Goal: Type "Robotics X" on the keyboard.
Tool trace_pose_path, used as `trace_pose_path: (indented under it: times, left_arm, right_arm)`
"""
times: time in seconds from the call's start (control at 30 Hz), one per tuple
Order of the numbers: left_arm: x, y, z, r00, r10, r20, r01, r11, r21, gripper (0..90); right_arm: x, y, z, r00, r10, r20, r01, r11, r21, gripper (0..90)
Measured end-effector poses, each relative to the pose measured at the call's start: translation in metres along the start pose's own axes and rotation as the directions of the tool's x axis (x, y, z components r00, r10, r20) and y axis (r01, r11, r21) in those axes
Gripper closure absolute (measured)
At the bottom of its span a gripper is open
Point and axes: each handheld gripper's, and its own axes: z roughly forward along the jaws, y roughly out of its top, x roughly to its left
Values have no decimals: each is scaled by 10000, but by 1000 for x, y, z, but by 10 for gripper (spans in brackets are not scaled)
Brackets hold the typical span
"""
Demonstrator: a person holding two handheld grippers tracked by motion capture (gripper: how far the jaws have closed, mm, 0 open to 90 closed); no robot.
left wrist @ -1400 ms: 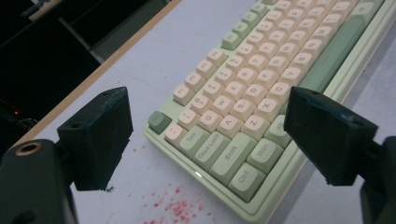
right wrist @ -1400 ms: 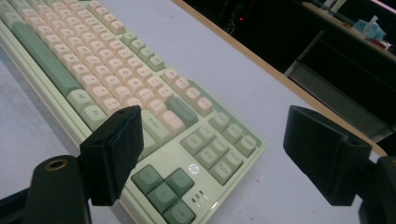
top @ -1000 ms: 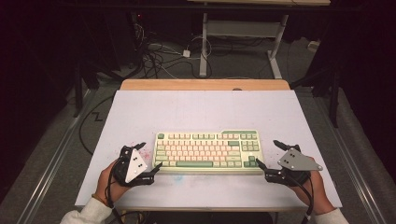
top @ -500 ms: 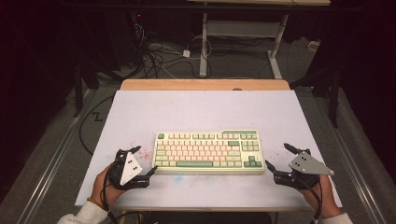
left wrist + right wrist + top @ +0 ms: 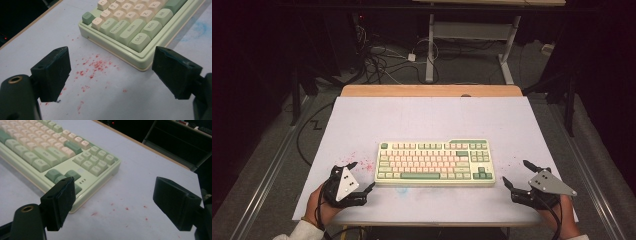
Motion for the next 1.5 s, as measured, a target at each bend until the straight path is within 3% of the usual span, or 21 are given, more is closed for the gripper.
trace_pose_path:
  times: [0.6,1.5]
  left_arm:
    - [-1,-2,-1,9999,32,104,-31,10000,-70,151]
    - [-1,0,2,9999,44,147,-44,10000,4,151]
  right_arm:
    - [11,5,-5,9997,-229,12,230,9995,-216,185]
    - [10,4,-4,9994,-355,-1,355,9991,-245,184]
